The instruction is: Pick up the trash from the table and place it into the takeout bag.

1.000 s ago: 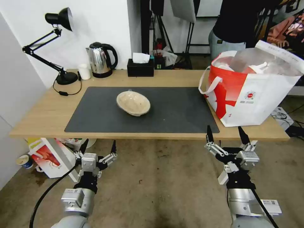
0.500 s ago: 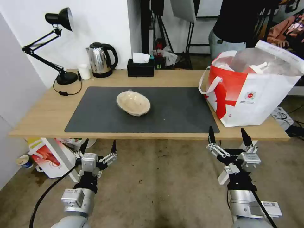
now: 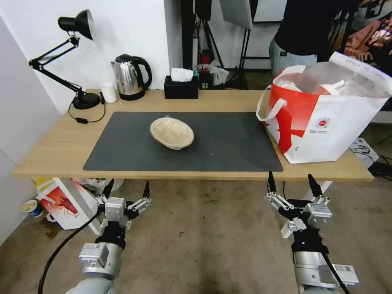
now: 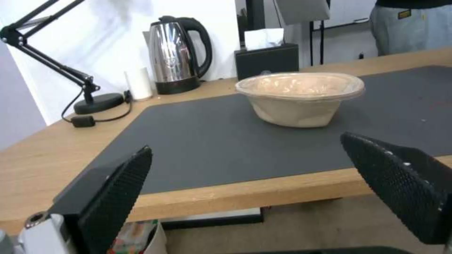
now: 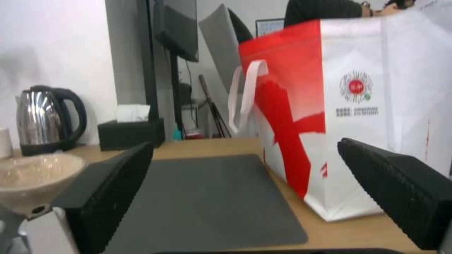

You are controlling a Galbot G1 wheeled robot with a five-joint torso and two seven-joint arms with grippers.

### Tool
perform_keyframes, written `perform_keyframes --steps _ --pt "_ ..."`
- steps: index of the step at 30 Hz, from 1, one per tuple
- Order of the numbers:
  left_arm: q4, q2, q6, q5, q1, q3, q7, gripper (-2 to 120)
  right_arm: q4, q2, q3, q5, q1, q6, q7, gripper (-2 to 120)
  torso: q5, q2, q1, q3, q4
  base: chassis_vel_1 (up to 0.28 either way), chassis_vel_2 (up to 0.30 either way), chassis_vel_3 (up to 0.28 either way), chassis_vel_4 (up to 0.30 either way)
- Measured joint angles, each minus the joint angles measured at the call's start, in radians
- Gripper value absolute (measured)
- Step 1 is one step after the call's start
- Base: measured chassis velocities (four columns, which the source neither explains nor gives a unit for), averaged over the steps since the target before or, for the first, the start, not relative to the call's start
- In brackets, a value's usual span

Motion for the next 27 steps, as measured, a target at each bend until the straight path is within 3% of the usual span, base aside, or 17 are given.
perform_keyframes --steps 27 --pt "0.0 0.0 0.0 0.0 0.0 0.0 0.0 100 -0.072 0.015 -0.03 -0.027 -0.011 0.023 0.015 100 0.0 0.0 0.0 0.0 0.0 0.0 0.0 0.0 0.0"
